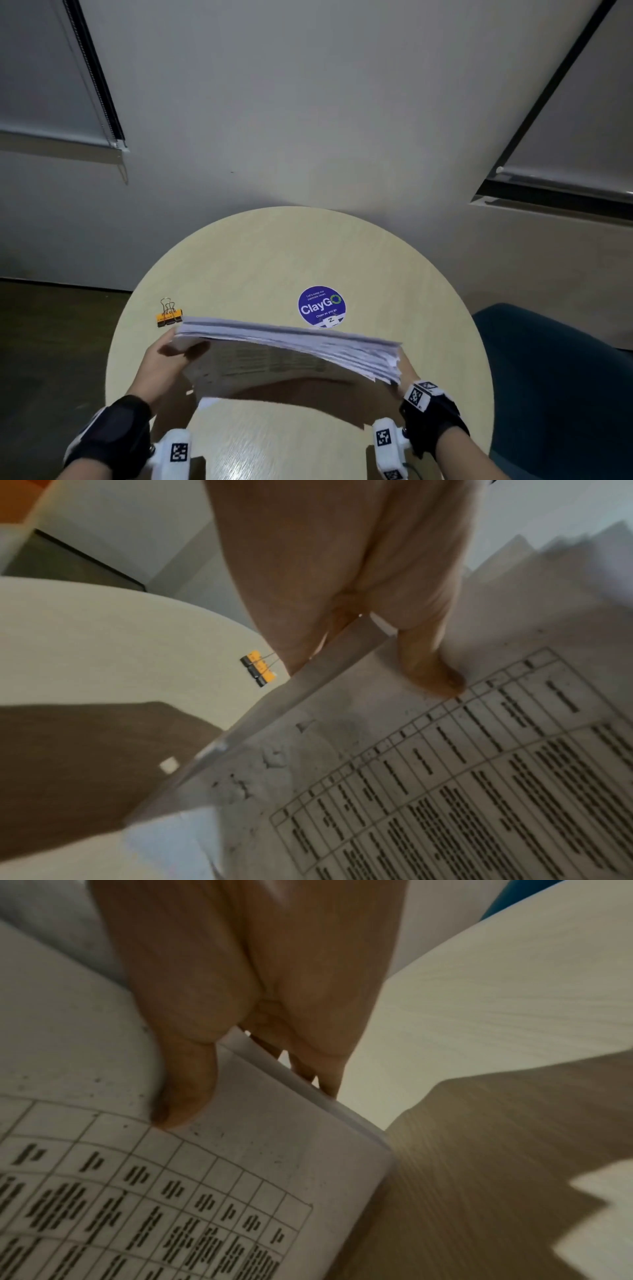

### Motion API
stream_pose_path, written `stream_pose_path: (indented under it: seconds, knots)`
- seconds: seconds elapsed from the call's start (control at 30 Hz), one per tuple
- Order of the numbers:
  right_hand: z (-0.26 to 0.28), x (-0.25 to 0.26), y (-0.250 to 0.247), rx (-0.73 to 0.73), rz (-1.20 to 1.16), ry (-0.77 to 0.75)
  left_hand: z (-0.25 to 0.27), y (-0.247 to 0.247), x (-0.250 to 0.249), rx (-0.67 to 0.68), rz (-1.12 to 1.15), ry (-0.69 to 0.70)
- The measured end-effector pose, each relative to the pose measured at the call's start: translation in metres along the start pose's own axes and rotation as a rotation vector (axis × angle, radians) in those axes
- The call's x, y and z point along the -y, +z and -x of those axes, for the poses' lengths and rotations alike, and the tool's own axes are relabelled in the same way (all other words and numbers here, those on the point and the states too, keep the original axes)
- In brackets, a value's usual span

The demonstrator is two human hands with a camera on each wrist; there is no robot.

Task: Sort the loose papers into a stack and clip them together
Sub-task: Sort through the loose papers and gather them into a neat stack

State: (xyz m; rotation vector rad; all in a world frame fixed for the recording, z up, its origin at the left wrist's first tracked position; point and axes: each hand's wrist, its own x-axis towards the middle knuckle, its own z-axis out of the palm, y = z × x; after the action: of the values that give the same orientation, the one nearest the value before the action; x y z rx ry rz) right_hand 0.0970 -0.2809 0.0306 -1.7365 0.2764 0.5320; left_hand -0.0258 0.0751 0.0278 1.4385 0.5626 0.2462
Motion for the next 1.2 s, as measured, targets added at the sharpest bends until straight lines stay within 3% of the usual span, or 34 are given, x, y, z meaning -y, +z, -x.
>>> stream_pose_path:
  seconds: [0.13, 0.27, 0.33, 0.37, 0.47, 0.5, 0.57, 0.6, 0.67, 0.7, 0.73, 0.83, 0.97, 1.03, 1.1, 1.13, 1.2]
  knots:
    - [0.011, 0.014, 0.009, 0.134, -0.051, -0.161, -0.011, -0.007, 0.004, 0.022, 0.004, 0.014]
    - [0.051, 0.035, 0.029, 0.337, 0.179, -0.230, -0.001, 0.009, 0.015, 0.054, 0.014, -0.097]
    - [0.048, 0.033, 0.030, 0.283, 0.047, -0.221, 0.001, 0.016, 0.016, 0.047, 0.054, -0.103]
    - [0.042, 0.028, 0.025, 0.213, -0.049, -0.146, 0.001, 0.016, 0.015, 0.032, 0.065, -0.103]
    - [0.030, 0.021, 0.021, 0.150, -0.029, -0.150, -0.003, 0.008, 0.016, 0.030, 0.122, -0.098]
    - [0.034, 0.027, 0.021, 0.202, 0.051, -0.224, -0.003, 0.008, 0.015, 0.067, 0.094, -0.106]
    - [0.053, 0.047, 0.023, 0.347, 0.188, -0.193, 0.002, 0.013, 0.008, 0.144, 0.021, -0.078]
    - [0.053, 0.050, 0.026, 0.328, 0.199, -0.172, 0.003, 0.016, 0.004, 0.158, 0.015, -0.055]
    - [0.043, 0.045, 0.021, 0.293, 0.202, -0.288, 0.006, 0.024, -0.006, 0.168, 0.055, 0.009]
    - [0.038, 0.036, 0.017, 0.205, 0.206, -0.361, 0.007, 0.027, -0.011, 0.160, 0.056, 0.048]
    - [0.033, 0.031, 0.015, 0.147, 0.091, -0.285, 0.006, 0.030, -0.016, 0.143, 0.041, 0.080]
    - [0.029, 0.025, 0.011, -0.005, 0.131, -0.179, 0.000, 0.036, -0.019, 0.112, -0.021, 0.109]
    - [0.025, 0.007, 0.008, 0.052, 0.073, 0.065, 0.007, 0.040, -0.004, 0.122, -0.048, -0.035]
    - [0.020, 0.004, 0.005, 0.157, 0.070, 0.088, 0.016, 0.047, 0.003, 0.115, -0.054, -0.062]
    - [0.015, 0.008, 0.006, 0.156, -0.033, 0.093, 0.020, 0.050, 0.009, 0.079, -0.054, -0.062]
    - [0.021, 0.016, 0.008, 0.080, -0.039, 0.075, 0.020, 0.050, 0.009, 0.051, -0.076, -0.063]
    - [0.025, 0.032, 0.003, -0.026, 0.087, -0.135, 0.019, 0.050, 0.003, 0.018, -0.086, -0.065]
